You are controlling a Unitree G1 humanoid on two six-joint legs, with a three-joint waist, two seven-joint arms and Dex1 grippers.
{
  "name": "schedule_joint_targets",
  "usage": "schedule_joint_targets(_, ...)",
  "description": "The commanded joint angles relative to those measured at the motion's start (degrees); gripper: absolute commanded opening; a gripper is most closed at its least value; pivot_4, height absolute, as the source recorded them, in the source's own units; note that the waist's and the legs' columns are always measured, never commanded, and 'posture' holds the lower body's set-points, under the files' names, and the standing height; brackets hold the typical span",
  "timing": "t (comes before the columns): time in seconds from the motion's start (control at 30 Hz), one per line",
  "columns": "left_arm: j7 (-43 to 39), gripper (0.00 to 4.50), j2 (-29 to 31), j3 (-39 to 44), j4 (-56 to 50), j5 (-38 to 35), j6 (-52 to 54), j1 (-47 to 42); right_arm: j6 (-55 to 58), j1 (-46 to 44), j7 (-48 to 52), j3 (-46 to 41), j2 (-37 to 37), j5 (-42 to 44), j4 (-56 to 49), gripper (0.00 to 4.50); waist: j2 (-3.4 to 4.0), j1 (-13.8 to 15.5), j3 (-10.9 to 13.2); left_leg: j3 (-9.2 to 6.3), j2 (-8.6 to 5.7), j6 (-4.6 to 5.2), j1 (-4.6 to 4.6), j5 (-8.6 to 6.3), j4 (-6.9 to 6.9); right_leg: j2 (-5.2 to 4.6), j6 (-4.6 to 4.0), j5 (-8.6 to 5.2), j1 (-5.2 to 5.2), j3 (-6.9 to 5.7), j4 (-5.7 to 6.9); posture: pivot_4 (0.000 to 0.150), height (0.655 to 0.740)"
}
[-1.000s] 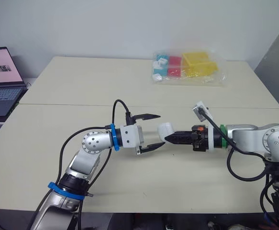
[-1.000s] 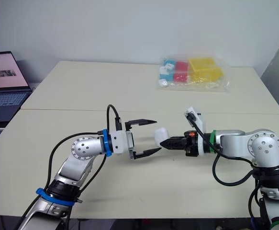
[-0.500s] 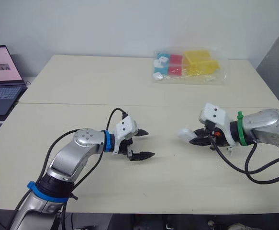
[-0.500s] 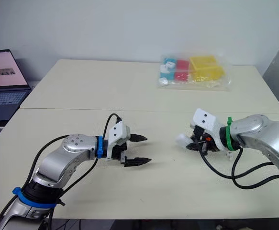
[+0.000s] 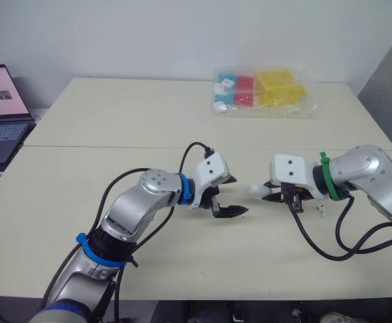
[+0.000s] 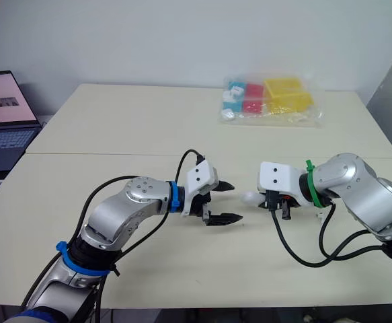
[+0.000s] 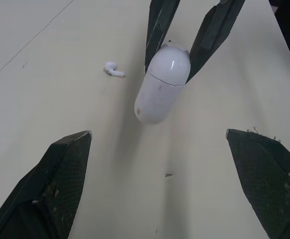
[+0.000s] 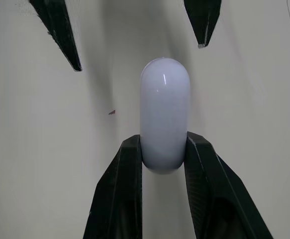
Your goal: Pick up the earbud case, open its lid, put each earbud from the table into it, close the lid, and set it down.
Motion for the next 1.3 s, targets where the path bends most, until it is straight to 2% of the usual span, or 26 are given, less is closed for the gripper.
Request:
schedule_joint_targets(0.03,-0.6,4.5,-1.4,-0.1,0.2,0.1,-2.1,-2.1,-0.3,-0.7,1.5,-2.9,0.4,-0.9,-1.9,0.75,0.0,0.0,0.0,0.0,-0.01,0.0,0.0,0.0,0.01,-0.02,0.0,0.0,0.01,0.0,0.01,0.15,0.7345)
schedule_joint_targets(0.57,-4.3,4.5,-1.3,-1.7,1.4,2.6,-7.7,-2.2,4.3,-0.9,4.6,-4.8,3.1,0.1,-4.1,0.75,0.0,0.0,0.0,0.0,-0.03,0.0,0.06,0.0,0.06,-0.02,-0.01,0.01,0.02,0.0,0.15,0.15,0.7345)
schedule_joint_targets(0.87,-5.8,4.5,-1.1,-1.7,1.7,3.1,-7.5,-1.9,5.2,-1.2,5.8,-5.0,3.3,-0.7,-3.9,0.75,0.0,0.0,0.0,0.01,-0.03,0.0,0.06,0.0,0.07,-0.02,-0.01,0.01,0.02,0.01,0.17,0.15,0.7345)
schedule_joint_targets(0.97,-6.3,3.89,-0.8,-1.9,1.8,3.6,-8.0,-1.6,5.6,-1.6,5.9,-5.0,3.5,-0.5,-4.0,0.75,0.0,0.0,0.0,0.01,-0.03,0.0,0.07,0.0,0.08,-0.02,-0.01,0.01,0.02,0.01,0.18,0.15,0.7345)
schedule_joint_targets(1.27,-6.4,0.98,-1.6,-2.4,2.4,4.2,-8.6,-1.5,6.3,-2.2,6.4,-5.2,4.0,-0.4,-4.0,0.75,0.0,0.0,0.0,0.01,-0.03,0.0,0.08,0.0,0.09,-0.02,-0.01,0.01,0.04,0.01,0.2,0.15,0.7345)
schedule_joint_targets(1.3,-6.1,0.77,-2.0,-2.6,2.6,4.3,-8.8,-1.4,6.3,-2.1,6.5,-5.3,4.0,-0.4,-4.0,0.75,0.0,0.0,0.0,0.01,-0.03,0.0,0.08,0.0,0.09,-0.02,-0.01,0.01,0.04,0.01,0.2,0.15,0.7345)
